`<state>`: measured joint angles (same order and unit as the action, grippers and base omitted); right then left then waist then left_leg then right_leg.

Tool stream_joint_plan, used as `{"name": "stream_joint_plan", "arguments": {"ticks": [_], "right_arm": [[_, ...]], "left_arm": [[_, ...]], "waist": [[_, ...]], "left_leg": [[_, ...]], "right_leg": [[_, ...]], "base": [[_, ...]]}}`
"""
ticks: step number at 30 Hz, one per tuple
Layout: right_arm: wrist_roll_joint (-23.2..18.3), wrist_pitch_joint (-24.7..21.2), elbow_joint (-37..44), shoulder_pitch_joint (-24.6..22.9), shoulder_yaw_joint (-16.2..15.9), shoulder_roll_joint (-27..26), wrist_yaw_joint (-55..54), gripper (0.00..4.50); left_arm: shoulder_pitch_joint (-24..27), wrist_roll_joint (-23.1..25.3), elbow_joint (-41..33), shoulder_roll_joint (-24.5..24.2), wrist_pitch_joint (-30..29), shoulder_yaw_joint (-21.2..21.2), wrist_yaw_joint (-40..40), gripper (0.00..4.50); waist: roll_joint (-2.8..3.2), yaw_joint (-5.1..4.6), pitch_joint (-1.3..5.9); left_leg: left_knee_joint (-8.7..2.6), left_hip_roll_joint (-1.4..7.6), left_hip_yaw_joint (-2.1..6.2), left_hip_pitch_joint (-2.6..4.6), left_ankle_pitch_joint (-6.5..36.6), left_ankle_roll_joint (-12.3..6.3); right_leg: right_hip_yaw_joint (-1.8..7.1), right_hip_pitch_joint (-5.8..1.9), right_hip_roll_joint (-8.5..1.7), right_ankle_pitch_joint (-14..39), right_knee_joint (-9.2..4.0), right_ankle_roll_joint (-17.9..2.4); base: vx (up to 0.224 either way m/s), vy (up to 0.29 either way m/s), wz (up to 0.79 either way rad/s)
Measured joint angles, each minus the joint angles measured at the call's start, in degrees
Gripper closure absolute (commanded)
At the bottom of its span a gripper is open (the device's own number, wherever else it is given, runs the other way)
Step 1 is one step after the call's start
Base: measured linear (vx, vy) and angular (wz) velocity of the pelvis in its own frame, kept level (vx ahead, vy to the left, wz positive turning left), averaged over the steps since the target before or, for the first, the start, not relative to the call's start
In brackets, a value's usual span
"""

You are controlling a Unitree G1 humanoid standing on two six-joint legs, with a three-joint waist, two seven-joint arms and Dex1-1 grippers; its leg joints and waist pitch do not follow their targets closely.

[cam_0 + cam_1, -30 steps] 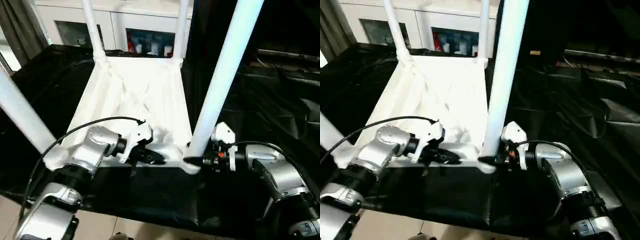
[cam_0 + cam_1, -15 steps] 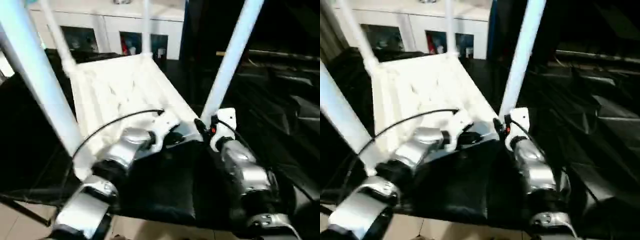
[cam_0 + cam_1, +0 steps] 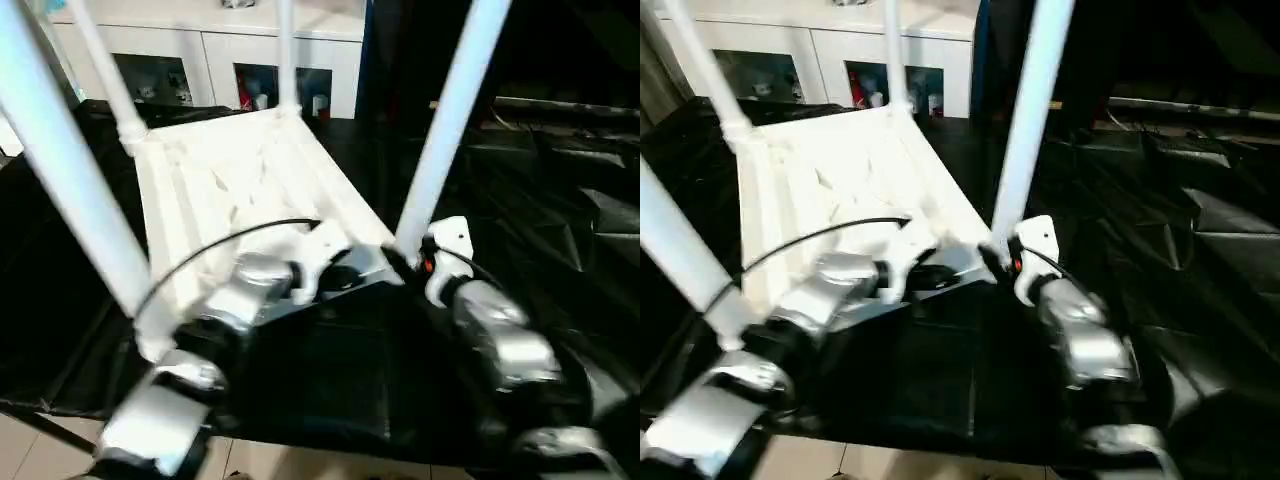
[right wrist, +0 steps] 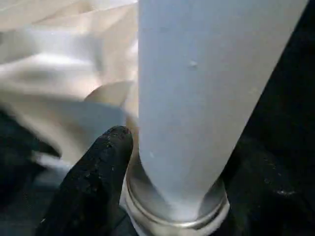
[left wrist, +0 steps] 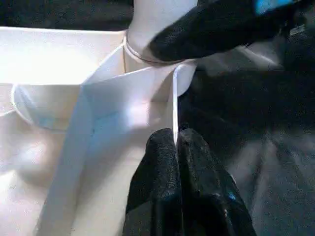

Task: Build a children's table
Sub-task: Rotate leg to tighten

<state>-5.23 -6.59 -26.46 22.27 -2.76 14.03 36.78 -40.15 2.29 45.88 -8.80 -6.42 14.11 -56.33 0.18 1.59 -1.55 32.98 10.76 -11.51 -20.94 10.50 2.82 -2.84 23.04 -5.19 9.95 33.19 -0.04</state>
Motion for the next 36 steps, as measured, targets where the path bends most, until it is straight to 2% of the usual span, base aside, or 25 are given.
{"name": "stream_joint_plan", "arguments": {"ticks": [5,8,12,16,19,21,23,29,33,36], "right_arm": [[-3.4,-0.7,3.7,-1.5,-2.6,6.1,14.4,1.64],[-5.0,-1.6,6.3,-2.1,-5.4,9.2,22.5,1.64],[-5.6,-2.4,8.0,-2.1,-7.8,11.5,28.8,1.64],[-5.5,-2.6,8.0,-2.1,-8.5,12.8,31.2,1.64],[-5.6,-2.8,8.0,-2.1,-8.6,12.9,31.9,1.89],[-5.8,-3.1,8.0,-2.0,-8.6,12.9,32.2,1.89],[-6.1,-3.4,8.0,-2.0,-8.6,13.0,32.4,2.23],[-6.3,-4.2,8.4,-2.3,-8.1,12.6,32.0,2.36],[-6.4,-4.1,8.4,-3.7,-5.7,10.4,28.1,2.38],[-6.3,-3.9,5.4,-3.6,-2.7,6.9,20.0,2.4]], "left_arm": [[1.8,-1.7,-2.7,-5.0,1.1,1.0,-10.6,4.5],[3.3,-2.9,-5.4,-8.5,1.2,2.0,-17.7,4.5],[3.7,-3.3,-6.5,-10.1,1.5,3.1,-21.9,4.5],[3.7,-3.5,-6.9,-11.0,1.2,3.6,-23.8,4.5],[4.0,-3.7,-7.5,-11.1,0.6,3.7,-24.2,4.5],[4.4,-3.7,-8.2,-11.2,0.4,3.7,-24.2,4.5],[4.5,-3.7,-8.6,-11.3,0.3,3.7,-24.2,4.5],[4.5,-3.8,-8.6,-11.1,0.4,3.6,-23.9,4.5],[4.5,-3.7,-7.8,-9.6,0.6,2.9,-20.3,4.5],[3.7,-2.8,-5.7,-7.0,0.6,1.8,-13.5,4.5]], "waist": [[-0.08,0.14,-0.08],[-0.11,0.59,-0.13],[-0.12,2.07,-0.18],[-0.23,1.94,-0.24],[-0.23,1.9,-0.24],[-0.23,1.92,-0.24],[-0.31,1.93,-0.27],[-0.34,1.93,-0.29],[-0.36,1.86,-0.3],[-0.41,1.46,-0.32]], "left_leg": [[-0.09,0.07,0.0,-0.15,0.0,-0.04],[-0.12,0.15,0.0,-0.18,0.0,-0.08],[-0.02,0.19,-0.1,-0.24,0.0,-0.05],[0.07,0.19,-0.15,-0.22,0.0,-0.02],[0.05,0.22,-0.14,-0.2,0.0,-0.02],[0.03,0.22,-0.14,-0.21,0.0,-0.02],[0.03,0.23,-0.14,-0.21,0.0,-0.02],[0.06,0.23,-0.14,-0.19,0.0,-0.02],[0.25,0.24,-0.13,-0.18,0.0,-0.02],[0.5,0.24,-0.06,-0.12,0.0,0.0]], "right_leg": [[-0.15,0.12,0.0,0.0,-0.02,0.0],[-0.28,0.12,0.0,0.0,-0.02,0.0],[-0.35,0.08,-0.09,0.0,-0.02,0.0],[-0.3,0.05,-0.11,0.0,0.0,-0.1],[-0.31,0.06,-0.09,0.0,0.04,-0.1],[-0.32,0.07,-0.09,0.0,0.04,-0.1],[-0.34,0.07,-0.09,0.0,0.04,-0.1],[-0.34,0.06,-0.09,0.0,0.07,-0.1],[-0.31,0.05,-0.1,0.0,0.24,-0.1],[-0.29,-0.02,-0.1,0.0,0.34,-0.1]], "base": [[0.0,0.0,0.0],[0.0,0.0,0.0],[0.0,0.0,0.0],[0.0,0.0,0.0],[0.0,0.0,0.0],[0.0,0.0,0.0],[0.0,0.0,0.0],[0.0,0.0,0.0],[0.0,0.0,0.0],[0.0,0.0,0.0]]}}
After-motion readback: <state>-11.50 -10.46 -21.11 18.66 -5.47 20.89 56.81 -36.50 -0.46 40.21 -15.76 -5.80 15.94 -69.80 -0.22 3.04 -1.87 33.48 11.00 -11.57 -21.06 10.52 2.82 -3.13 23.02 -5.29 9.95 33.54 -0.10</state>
